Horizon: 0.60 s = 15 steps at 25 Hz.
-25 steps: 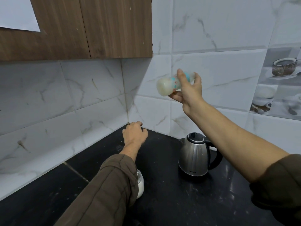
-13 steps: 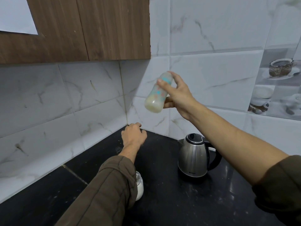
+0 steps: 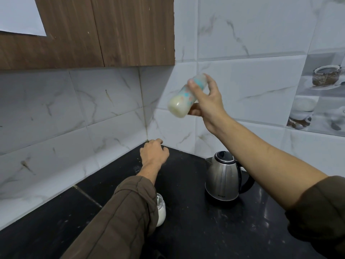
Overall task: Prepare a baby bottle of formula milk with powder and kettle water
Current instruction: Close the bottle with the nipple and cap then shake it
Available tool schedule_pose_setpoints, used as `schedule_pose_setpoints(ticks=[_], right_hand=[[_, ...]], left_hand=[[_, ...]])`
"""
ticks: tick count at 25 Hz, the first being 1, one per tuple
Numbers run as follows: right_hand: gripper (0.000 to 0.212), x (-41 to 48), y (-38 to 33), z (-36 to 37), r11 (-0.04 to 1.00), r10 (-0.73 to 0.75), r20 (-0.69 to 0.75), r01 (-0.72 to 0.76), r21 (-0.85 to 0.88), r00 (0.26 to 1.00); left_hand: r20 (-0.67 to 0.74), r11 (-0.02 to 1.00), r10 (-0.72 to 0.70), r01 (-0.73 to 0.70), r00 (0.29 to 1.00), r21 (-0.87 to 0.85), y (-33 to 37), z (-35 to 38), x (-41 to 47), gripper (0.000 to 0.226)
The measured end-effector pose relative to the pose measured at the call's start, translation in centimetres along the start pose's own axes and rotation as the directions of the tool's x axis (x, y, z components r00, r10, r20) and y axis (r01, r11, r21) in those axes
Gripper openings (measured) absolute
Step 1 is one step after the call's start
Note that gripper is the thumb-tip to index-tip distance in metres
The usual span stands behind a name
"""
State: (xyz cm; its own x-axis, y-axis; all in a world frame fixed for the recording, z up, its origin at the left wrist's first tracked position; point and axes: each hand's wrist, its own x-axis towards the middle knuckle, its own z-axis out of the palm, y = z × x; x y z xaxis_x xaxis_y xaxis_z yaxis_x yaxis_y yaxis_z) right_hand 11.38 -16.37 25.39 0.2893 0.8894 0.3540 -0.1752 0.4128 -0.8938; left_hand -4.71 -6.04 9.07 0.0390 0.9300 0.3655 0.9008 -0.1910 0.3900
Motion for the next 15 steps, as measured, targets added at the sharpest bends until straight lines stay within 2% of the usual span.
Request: schedule_pose_setpoints(ticks=[1, 2, 3, 6, 7, 8, 10, 11, 12, 13, 15], right_hand=[[0.074, 0.4, -0.3, 0.0, 0.992, 0.026, -0.077, -0.016, 0.122, 0.997], [0.075, 0.7, -0.4, 0.1, 0.985, 0.045, -0.102, -0.027, 0.171, 0.994], [0.075, 0.8, -0.4, 0.2, 0.991, 0.048, -0.068, -0.039, 0.128, 0.997], [0.069, -0.8, 0.5, 0.5, 0.971, 0.025, 0.247, 0.035, -0.236, 0.969], [0.068, -0.9, 0.5, 0.5, 0.968, 0.004, 0.270, 0.064, -0.243, 0.963], [0.069, -0.8, 0.2, 0.6, 0.983, -0.020, 0.206, 0.057, -0.177, 0.978], [0.072, 0.4, -0.9, 0.4, 0.994, -0.003, -0.070, 0.011, 0.107, 0.998], [0.074, 0.9, -1.2, 0.2, 0.979, 0.009, -0.144, 0.021, 0.205, 0.990], [0.075, 1.0, -1.3, 0.1, 0.979, 0.020, -0.144, 0.010, 0.206, 0.989], [0.074, 0.8, -1.1, -0.1, 0.993, 0.035, -0.072, -0.027, 0.115, 0.997], [0.067, -0.9, -0.3, -0.3, 0.977, 0.072, 0.185, -0.032, -0.210, 0.980]], left_hand=[[-0.004, 1.000, 0.002, -0.002, 1.000, -0.002, 0.1, 0.0, 0.0, 0.040], [-0.008, 1.000, 0.004, -0.004, 1.000, -0.004, 0.2, 0.0, 0.0, 0.041], [-0.012, 1.000, 0.009, -0.009, 1.000, -0.005, 0.3, -0.1, 0.1, 0.041], [-0.013, 1.000, 0.024, -0.025, 1.000, -0.016, 0.8, -0.1, 0.1, 0.042], [-0.013, 1.000, 0.026, -0.026, 1.000, -0.016, 0.9, -0.2, 0.1, 0.042], [-0.015, 0.999, 0.029, -0.029, 0.999, -0.016, 1.0, -0.3, 0.1, 0.042], [-0.023, 0.999, 0.031, -0.031, 0.999, -0.013, 0.9, -0.3, 0.1, 0.043], [-0.025, 1.000, 0.025, -0.026, 0.999, -0.012, 0.8, -0.3, 0.1, 0.043], [-0.024, 1.000, 0.019, -0.020, 1.000, -0.010, 0.8, -0.4, 0.0, 0.043], [-0.022, 1.000, 0.017, -0.017, 1.000, -0.008, 0.7, -0.4, 0.0, 0.042], [-0.014, 1.000, 0.016, -0.016, 1.000, -0.015, 0.9, -0.2, -0.1, 0.042]])
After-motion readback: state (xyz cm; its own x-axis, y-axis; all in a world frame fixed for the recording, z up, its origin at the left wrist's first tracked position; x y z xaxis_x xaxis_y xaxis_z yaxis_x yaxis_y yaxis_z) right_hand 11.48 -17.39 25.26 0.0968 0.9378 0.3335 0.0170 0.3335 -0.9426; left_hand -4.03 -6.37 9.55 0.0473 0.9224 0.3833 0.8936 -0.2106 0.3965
